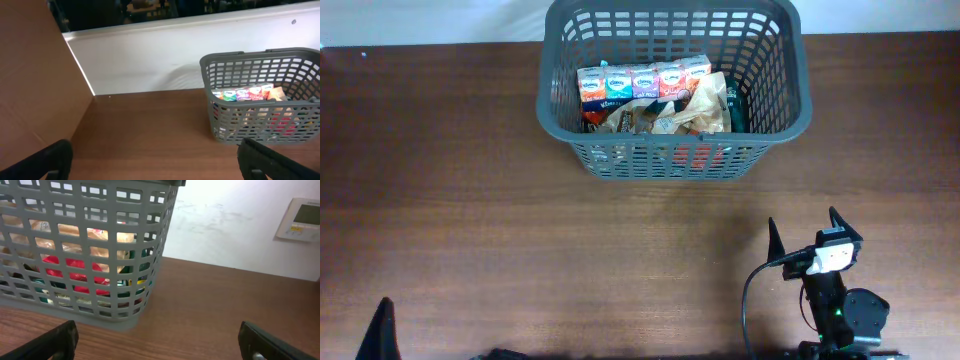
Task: Pack container
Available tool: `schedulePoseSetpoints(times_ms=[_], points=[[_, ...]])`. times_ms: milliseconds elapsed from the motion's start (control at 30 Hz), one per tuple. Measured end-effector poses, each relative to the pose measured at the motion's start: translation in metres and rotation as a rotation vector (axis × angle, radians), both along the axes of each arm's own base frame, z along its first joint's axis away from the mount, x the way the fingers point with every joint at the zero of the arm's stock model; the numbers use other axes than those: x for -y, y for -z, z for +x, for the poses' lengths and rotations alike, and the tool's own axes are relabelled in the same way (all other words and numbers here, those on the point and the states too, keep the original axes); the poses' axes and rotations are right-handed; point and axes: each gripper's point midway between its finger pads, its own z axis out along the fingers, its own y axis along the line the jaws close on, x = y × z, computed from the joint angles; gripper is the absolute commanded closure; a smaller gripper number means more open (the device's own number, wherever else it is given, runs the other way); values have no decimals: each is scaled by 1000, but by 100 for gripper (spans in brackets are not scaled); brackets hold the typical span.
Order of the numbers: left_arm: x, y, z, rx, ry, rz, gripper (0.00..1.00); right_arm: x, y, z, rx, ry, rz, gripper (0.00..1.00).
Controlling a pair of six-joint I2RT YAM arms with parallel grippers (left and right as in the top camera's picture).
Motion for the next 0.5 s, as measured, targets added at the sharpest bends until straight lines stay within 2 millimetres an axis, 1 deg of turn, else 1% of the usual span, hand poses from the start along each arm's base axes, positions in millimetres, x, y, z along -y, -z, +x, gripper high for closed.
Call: schedulePoseSetpoints(times_ms=[333,433,500], points=[[0,0,0,0,-3,0,1,0,0,0,0,0,1,1],[-2,8,-6,-9,-27,-13,1,0,0,0,0,0,0,1],[-5,20,-18,-11,-66,-42,1,0,0,0,0,0,1,1]])
